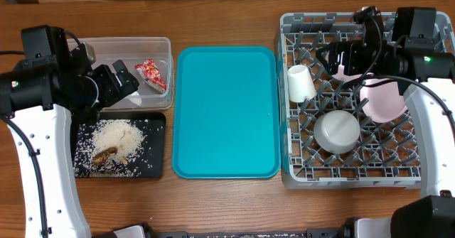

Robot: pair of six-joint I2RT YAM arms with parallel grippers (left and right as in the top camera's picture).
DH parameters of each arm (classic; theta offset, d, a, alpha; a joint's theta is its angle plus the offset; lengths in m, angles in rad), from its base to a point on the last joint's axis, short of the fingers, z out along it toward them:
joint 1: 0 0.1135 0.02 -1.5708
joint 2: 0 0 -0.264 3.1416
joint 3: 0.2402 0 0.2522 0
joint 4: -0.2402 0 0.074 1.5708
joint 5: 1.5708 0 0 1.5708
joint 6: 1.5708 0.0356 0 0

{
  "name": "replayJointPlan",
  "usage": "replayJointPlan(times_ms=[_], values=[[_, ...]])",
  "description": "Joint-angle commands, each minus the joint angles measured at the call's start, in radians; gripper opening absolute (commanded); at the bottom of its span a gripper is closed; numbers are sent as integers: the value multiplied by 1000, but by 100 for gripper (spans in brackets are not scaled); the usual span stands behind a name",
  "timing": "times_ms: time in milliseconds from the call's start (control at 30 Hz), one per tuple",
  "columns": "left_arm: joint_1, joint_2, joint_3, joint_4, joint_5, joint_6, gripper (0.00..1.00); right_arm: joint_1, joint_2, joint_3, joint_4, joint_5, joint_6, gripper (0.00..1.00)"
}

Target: Sort waste into correct bins and load items into the dishwasher

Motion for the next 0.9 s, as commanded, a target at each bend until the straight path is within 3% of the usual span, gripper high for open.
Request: replayJointPlan(times_ms=[0,367,867], values=[[-3,-6,10,1,8,-3,100,3,-8,29,3,-16,3,100],[-3,-6,10,1,8,-3,100,3,-69,29,2,-16,3,100],[-3,-6,10,1,8,-3,100,3,-651,29,93,23,-4,100]])
